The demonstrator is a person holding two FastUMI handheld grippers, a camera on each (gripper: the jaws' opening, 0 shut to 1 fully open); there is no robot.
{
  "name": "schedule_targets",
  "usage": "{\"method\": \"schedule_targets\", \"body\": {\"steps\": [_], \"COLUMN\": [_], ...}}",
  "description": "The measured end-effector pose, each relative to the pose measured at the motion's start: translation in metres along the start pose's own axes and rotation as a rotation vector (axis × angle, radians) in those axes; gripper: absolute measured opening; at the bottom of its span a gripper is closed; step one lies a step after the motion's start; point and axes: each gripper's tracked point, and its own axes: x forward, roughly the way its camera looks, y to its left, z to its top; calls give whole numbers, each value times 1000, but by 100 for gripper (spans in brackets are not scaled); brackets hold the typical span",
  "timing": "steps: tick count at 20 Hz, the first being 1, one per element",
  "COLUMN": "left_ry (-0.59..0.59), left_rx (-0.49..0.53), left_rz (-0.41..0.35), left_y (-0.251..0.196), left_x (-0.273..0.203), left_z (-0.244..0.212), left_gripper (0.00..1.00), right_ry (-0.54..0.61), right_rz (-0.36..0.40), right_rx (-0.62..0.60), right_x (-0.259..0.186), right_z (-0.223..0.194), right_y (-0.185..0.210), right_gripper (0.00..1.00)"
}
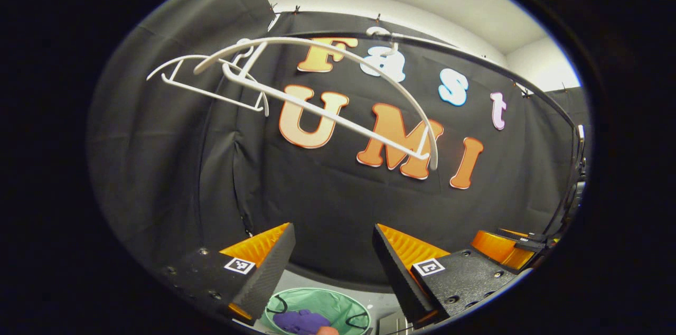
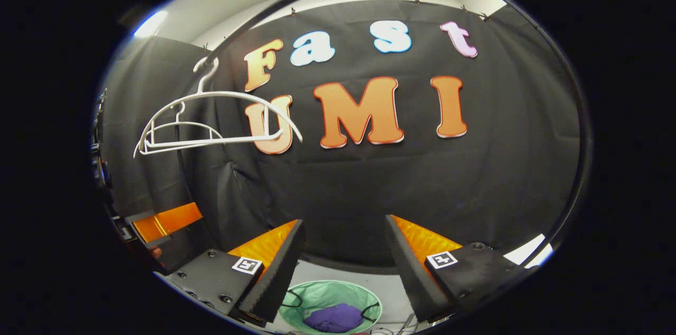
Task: Grasp the clothes on the hanger with both hands and then place them into the laundry hamper below.
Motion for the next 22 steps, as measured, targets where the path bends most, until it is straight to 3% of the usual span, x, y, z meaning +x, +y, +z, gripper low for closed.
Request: {"method": "schedule_targets", "body": {"steps": [2, 3, 4, 5, 7, 9, 10, 11, 12, 17, 18, 22], "left_ry": [-37, -56, -75, -92, -122, -145, -155, -163, -171, -192, -196, -195], "left_rx": [-17, -21, -19, -13, 5, 8, 3, -2, -7, 3, 6, 4], "left_rz": [-2, -1, 0, 2, 12, 18, 21, 23, 25, 18, 15, 4], "left_y": [-2, 0, 0, 0, 1, 3, 3, 6, 8, 12, 11, 9], "left_x": [-14, -14, -17, -19, -21, -25, -26, -25, -26, -33, -35, -36], "left_z": [15, 20, 28, 35, 48, 55, 59, 62, 65, 71, 72, 72], "left_gripper": [94, 94, 94, 94, 94, 89, 89, 89, 89, 88, 93, 94], "right_ry": [-53, -80, -107, -134, -172, -197, -206, -214, -220, -222, -224, -222], "right_rz": [-7, -13, -20, -23, -33, -36, -36, -36, -37, -49, -49, -45], "right_rx": [-4, -7, -11, -19, -36, -42, -41, -39, -37, -37, -36, -32], "right_x": [-7, -11, -15, -18, -24, -27, -29, -31, -32, -36, -36, -37], "right_z": [16, 25, 35, 42, 49, 57, 61, 64, 65, 70, 70, 70], "right_y": [-4, -6, -9, -10, -15, -16, -16, -17, -17, -22, -22, -22], "right_gripper": [98, 89, 89, 98, 92, 98, 98, 89, 98, 98, 98, 98]}}
